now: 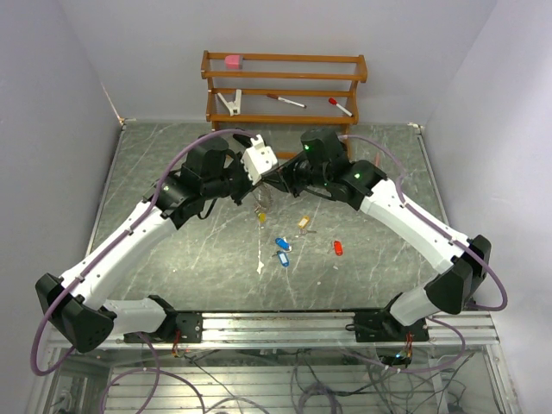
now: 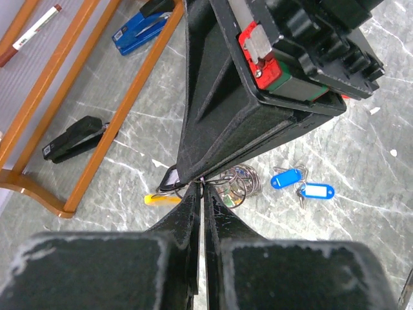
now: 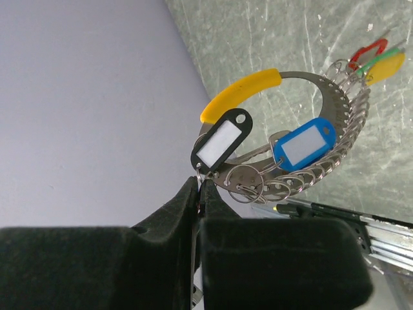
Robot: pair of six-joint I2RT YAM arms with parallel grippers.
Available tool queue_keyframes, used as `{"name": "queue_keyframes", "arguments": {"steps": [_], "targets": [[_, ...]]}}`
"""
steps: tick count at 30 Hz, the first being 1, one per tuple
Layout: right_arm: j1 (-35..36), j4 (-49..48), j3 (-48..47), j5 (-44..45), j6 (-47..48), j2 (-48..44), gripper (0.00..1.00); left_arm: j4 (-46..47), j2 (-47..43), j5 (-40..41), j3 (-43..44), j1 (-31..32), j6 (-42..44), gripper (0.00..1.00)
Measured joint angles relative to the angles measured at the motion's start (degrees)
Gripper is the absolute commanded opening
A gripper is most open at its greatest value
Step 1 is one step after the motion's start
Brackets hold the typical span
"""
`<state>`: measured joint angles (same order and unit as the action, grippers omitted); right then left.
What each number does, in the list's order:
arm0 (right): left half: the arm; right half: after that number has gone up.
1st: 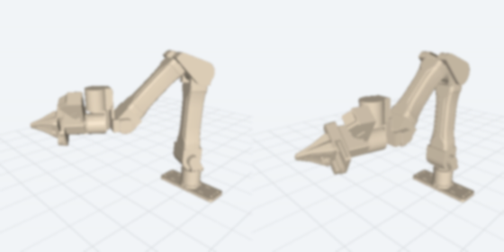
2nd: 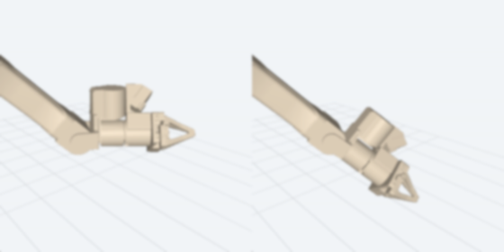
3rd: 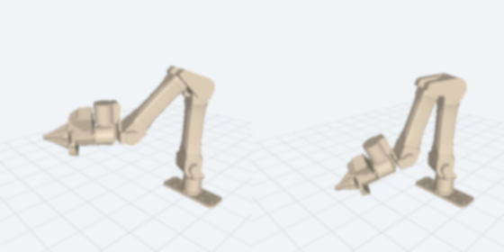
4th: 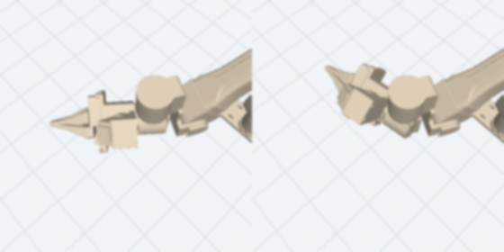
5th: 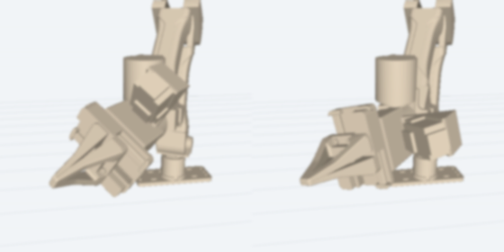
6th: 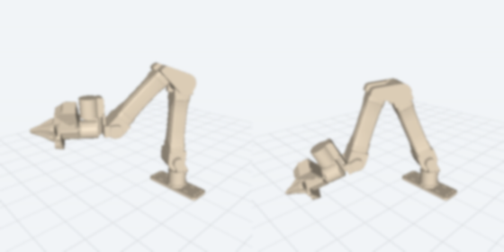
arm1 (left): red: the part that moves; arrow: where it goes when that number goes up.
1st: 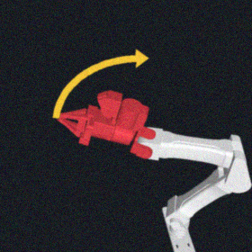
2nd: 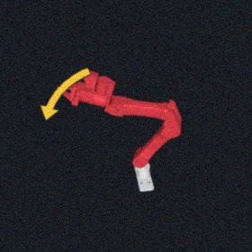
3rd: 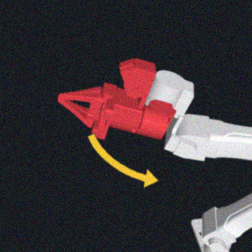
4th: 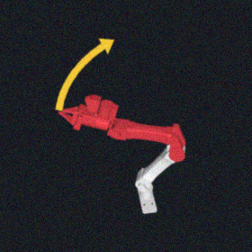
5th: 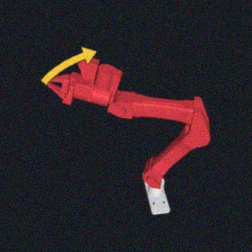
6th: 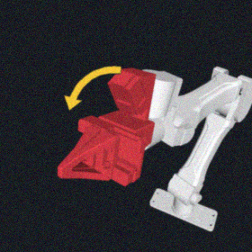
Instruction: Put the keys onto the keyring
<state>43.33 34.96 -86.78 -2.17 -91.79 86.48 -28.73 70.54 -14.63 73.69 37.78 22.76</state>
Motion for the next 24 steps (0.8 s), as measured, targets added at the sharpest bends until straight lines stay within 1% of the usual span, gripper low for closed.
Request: {"name": "queue_keyframes", "arguments": {"steps": [1,6,12,18,21,24], "targets": [[0.13,-0.39,0.31,0.02,0.37,-0.11,0.08,-0.42,0.00,-0.15,0.07,0.00,0.00,0.07],[0.31,-0.81,0.57,0.09,1.99,-0.42,0.23,-2.12,-0.15,-0.74,0.57,0.00,-0.33,0.07],[0.22,-2.16,0.52,1.25,3.34,-1.66,0.29,-5.88,-0.22,-0.79,0.76,0.00,-1.62,0.07],[-0.17,-2.19,0.31,2.89,5.55,-2.84,0.30,-7.67,-0.24,-0.81,1.18,0.00,-2.71,0.07],[-1.01,-0.87,-0.31,4.85,10.73,-3.61,0.30,-9.11,-0.15,-1.05,2.60,0.00,-3.15,0.07],[-1.53,-0.37,-0.20,7.34,19.12,-5.35,0.27,-10.91,0.44,-1.60,4.90,0.00,-3.39,0.07]]}}
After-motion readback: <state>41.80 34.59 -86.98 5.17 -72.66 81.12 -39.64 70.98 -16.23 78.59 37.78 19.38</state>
